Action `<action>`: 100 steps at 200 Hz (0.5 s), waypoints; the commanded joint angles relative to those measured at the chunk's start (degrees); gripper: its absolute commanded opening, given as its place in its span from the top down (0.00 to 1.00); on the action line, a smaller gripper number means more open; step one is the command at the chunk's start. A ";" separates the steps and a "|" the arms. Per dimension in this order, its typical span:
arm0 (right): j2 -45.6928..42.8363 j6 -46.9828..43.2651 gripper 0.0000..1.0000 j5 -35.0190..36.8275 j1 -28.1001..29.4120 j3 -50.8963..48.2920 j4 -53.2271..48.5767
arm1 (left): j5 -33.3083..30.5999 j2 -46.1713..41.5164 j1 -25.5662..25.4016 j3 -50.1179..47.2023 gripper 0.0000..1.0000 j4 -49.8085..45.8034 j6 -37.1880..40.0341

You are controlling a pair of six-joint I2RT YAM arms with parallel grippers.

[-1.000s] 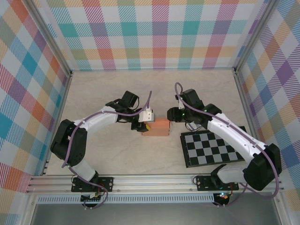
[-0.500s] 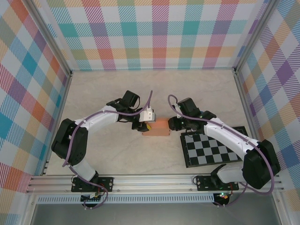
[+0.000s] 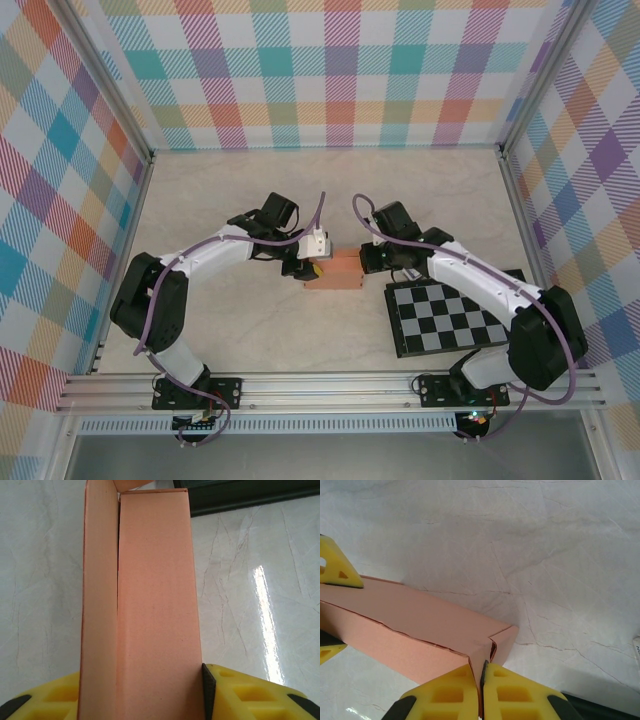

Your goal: Fold the paper box

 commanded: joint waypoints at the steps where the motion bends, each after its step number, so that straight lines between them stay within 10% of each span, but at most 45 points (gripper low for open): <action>1: -0.14 2.74 0.94 -0.62 0.26 1.66 -0.67 | -2.46 1.66 -0.88 0.60 0.54 -1.78 -2.28; 100: 2.28 8.06 1.00 7.36 3.70 2.80 -2.18 | -4.18 -1.23 -2.02 -3.69 0.49 5.48 -13.22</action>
